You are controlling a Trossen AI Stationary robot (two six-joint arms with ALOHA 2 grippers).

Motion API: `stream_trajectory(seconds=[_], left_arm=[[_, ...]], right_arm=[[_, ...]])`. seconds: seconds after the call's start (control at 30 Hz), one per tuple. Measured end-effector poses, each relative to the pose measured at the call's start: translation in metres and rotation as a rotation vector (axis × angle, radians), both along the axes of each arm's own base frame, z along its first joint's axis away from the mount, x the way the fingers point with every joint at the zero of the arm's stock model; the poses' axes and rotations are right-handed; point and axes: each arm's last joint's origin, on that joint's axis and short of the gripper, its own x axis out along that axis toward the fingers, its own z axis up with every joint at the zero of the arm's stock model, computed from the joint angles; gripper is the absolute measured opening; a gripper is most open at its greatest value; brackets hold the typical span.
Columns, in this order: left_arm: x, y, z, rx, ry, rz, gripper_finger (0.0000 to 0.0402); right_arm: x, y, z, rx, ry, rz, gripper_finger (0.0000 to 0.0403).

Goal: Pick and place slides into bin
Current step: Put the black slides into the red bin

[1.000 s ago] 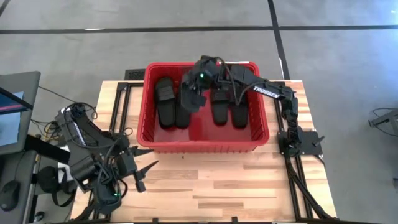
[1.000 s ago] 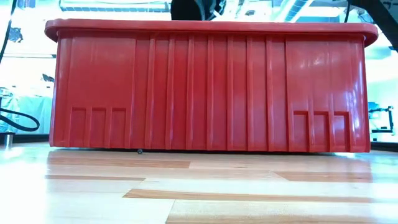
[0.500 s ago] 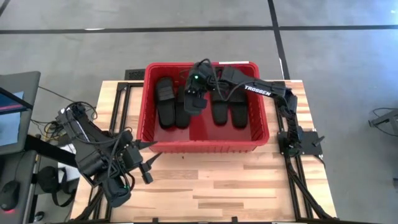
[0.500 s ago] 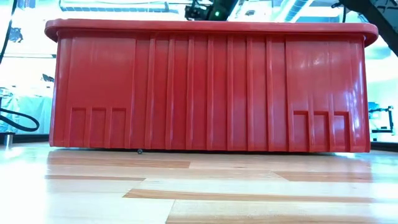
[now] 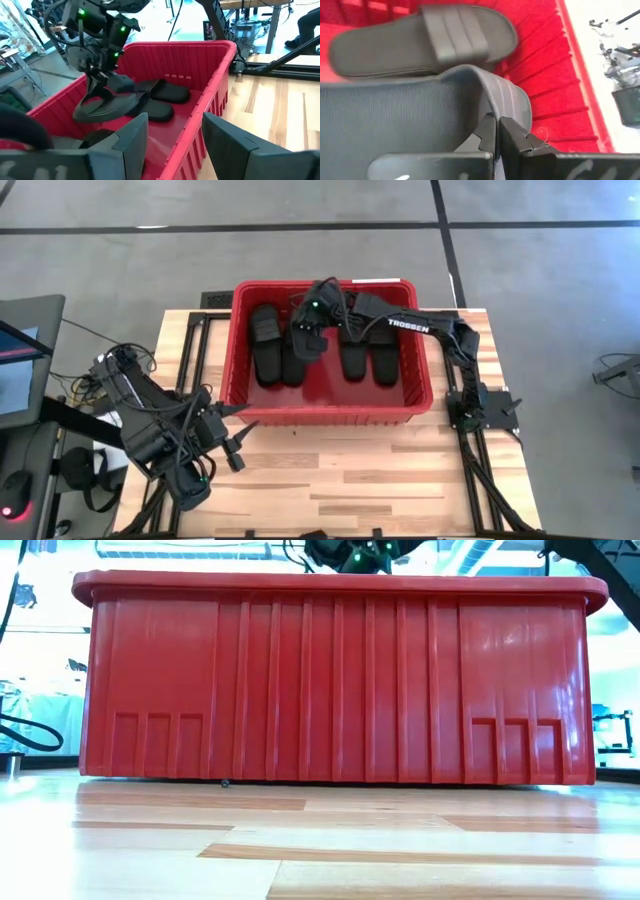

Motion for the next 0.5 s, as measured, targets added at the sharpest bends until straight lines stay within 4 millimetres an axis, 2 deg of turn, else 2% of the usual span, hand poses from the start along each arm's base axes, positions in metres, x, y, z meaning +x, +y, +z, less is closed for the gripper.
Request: stream_trajectory(seconds=[0.33, 0.4, 0.5], left_arm=[[0.004, 0.006, 0.000, 0.015, -0.001, 0.031, 0.0176], [0.005, 0.007, 0.000, 0.016, -0.001, 0.037, 0.0176], [0.007, 0.009, 0.000, 0.017, 0.000, 0.045, 0.0176]], right_arm=[[-0.004, -0.019, -0.014, 0.026, -0.017, -0.002, 0.0000], [0.001, -0.023, -0.017, 0.017, -0.045, -0.002, 0.0000], [0.004, -0.026, -0.031, 0.047, -0.011, 0.008, 0.0000]])
